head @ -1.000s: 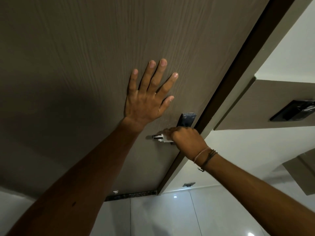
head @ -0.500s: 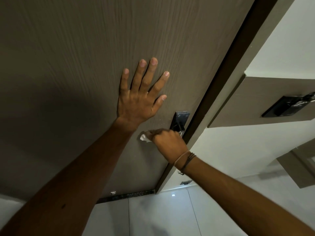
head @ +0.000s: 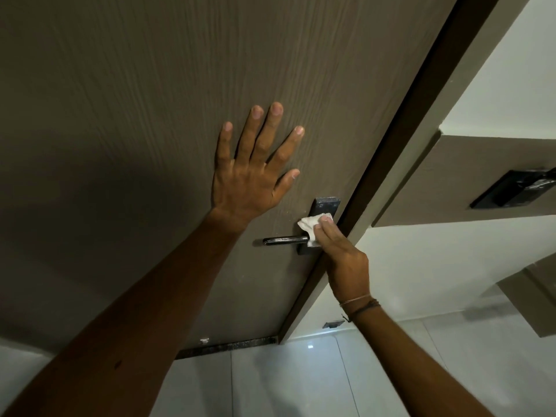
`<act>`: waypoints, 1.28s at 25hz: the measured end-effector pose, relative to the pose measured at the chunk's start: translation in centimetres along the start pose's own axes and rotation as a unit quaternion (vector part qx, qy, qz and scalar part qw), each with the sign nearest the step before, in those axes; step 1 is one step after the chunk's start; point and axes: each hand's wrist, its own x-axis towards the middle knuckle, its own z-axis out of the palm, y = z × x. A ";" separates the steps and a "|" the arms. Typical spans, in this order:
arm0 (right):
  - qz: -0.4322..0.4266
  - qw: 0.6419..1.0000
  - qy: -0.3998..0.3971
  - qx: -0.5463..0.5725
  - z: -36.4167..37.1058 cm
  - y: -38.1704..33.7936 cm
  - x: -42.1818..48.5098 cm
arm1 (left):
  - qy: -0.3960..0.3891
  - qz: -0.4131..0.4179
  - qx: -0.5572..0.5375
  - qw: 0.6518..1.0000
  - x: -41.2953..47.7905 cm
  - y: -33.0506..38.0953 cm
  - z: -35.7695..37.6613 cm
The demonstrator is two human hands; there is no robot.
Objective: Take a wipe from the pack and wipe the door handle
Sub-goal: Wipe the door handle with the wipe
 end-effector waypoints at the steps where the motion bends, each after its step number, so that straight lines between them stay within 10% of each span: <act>1: 0.083 0.993 0.036 0.076 0.7 -0.9 -0.4 | -0.002 0.001 0.001 1.000 0.0 0.0 0.0; 6: 0.499 0.713 0.226 0.437 3.1 -5.8 0.8 | 0.006 -0.012 0.002 1.000 -0.1 0.1 0.0; 12: 0.587 0.276 0.246 0.720 3.2 -10.1 2.4 | 0.010 -0.020 0.011 1.000 -0.2 0.0 0.2; 23: 0.541 0.300 0.204 0.759 6.5 -14.7 2.9 | 0.027 -0.025 0.010 0.999 -0.1 0.1 0.5; 32: 0.561 0.469 0.080 0.678 6.8 -18.6 3.5 | -0.003 -0.012 0.017 1.000 0.0 -0.2 -0.3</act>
